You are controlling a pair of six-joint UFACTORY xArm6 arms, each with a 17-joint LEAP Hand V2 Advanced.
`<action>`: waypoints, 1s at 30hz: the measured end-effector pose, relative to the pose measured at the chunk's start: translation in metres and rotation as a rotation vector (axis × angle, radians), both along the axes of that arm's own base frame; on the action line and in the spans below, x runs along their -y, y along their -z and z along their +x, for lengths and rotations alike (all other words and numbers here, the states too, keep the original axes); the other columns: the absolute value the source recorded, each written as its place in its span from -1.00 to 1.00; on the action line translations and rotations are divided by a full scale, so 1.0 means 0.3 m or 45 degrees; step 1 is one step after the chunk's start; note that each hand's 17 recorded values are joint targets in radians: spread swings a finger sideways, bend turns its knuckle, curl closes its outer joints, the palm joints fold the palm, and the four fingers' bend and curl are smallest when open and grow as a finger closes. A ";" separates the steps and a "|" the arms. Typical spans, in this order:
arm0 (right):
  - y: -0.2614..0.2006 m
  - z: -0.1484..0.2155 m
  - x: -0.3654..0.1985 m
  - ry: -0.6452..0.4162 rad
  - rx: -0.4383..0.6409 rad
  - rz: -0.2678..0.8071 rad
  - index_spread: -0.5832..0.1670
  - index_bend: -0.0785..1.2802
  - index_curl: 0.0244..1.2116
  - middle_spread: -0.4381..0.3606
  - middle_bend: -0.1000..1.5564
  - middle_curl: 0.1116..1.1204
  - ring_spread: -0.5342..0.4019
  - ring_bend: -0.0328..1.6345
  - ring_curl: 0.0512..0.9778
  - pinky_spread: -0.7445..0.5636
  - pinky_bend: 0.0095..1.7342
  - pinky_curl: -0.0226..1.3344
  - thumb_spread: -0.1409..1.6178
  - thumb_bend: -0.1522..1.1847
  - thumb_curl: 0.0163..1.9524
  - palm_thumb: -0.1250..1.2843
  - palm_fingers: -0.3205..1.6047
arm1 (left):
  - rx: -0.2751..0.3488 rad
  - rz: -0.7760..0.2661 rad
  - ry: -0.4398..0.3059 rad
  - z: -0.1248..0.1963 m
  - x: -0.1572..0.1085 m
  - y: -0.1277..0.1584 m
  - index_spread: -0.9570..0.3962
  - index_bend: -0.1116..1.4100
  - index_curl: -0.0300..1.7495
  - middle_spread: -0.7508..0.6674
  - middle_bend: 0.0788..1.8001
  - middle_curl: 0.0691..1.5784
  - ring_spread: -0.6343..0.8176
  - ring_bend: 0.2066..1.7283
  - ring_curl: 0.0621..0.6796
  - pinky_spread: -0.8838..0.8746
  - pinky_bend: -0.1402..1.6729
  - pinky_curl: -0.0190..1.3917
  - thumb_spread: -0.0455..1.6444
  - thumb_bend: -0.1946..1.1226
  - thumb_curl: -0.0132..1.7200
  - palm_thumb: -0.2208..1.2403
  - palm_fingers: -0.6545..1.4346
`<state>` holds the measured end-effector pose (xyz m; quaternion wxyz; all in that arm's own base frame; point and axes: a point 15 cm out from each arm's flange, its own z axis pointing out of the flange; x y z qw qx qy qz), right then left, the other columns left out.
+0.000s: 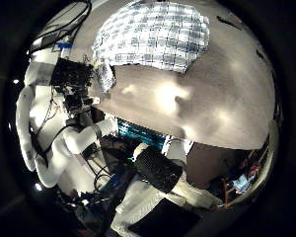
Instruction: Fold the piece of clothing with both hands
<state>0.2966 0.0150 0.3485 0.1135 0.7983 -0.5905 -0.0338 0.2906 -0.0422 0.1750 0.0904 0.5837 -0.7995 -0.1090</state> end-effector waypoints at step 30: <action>0.265 0.027 -0.022 -0.036 -0.112 -0.012 -0.38 -0.64 -0.52 -0.22 -0.45 -0.48 -0.26 0.02 -0.63 0.33 -0.15 -0.89 0.53 -0.79 -0.72 -0.22 -0.23 | 0.081 0.092 -0.002 0.088 0.043 -0.212 -0.39 -0.22 -0.11 -0.64 0.01 0.10 -0.76 0.50 0.43 -0.61 0.42 -0.02 0.31 -0.65 -0.41 0.52 0.62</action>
